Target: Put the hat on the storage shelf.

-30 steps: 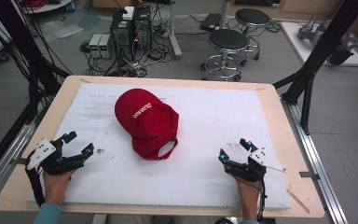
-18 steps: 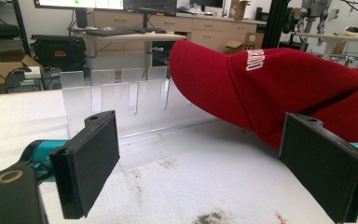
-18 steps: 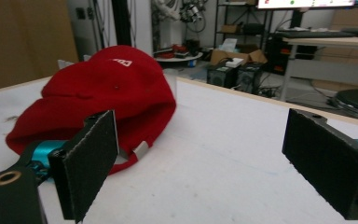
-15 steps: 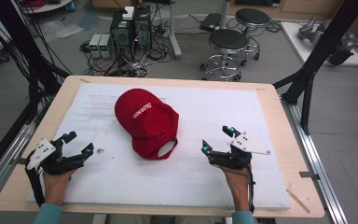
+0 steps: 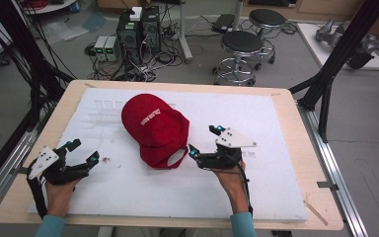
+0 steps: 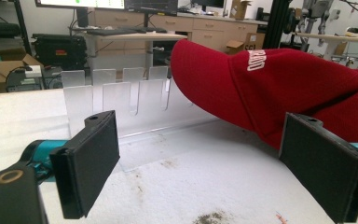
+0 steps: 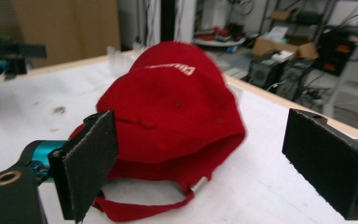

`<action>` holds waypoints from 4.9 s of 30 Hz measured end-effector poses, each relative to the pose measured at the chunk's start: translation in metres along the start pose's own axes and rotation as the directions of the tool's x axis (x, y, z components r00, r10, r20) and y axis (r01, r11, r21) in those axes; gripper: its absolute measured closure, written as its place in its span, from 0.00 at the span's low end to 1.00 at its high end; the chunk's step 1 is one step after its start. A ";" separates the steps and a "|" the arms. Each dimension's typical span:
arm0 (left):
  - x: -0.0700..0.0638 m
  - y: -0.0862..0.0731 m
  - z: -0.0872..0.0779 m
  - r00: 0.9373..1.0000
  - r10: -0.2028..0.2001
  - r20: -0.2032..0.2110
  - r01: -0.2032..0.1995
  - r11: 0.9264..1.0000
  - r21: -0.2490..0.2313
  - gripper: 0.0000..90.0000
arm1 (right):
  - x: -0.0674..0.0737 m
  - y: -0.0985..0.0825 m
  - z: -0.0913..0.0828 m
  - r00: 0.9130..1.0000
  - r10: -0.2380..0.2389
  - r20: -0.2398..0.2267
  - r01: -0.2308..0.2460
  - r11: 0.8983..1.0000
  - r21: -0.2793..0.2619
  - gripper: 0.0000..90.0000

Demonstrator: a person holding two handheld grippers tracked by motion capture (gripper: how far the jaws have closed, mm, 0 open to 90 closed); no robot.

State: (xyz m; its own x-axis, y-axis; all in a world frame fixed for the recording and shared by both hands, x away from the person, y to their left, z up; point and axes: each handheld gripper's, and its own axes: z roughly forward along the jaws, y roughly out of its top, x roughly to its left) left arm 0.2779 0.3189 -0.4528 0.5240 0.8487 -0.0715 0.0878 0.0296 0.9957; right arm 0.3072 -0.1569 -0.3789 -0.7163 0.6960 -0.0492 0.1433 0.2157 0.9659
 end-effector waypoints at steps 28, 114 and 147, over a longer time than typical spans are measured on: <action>0.002 0.000 0.001 1.000 -0.018 -0.004 0.018 1.000 0.008 0.14 | 0.026 0.000 0.065 0.997 0.071 -0.040 -0.060 0.971 0.231 0.10; -0.014 0.040 0.010 0.983 0.004 0.184 -0.016 0.998 0.067 0.13 | 0.016 0.075 0.016 0.955 -0.278 -0.103 0.288 0.953 0.093 0.84; -0.084 0.133 0.107 0.798 0.022 0.603 -0.173 0.966 0.194 0.13 | 0.018 0.095 0.023 0.924 -0.321 -0.207 0.339 0.939 0.061 0.84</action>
State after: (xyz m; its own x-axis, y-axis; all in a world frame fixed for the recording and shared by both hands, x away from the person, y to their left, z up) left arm 0.3367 0.1951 -0.3204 0.9305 0.3595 -0.0709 0.1586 -0.2209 0.9623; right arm 0.3230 -0.1081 -0.2940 -0.8492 0.4327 -0.3027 -0.0671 0.4802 0.8746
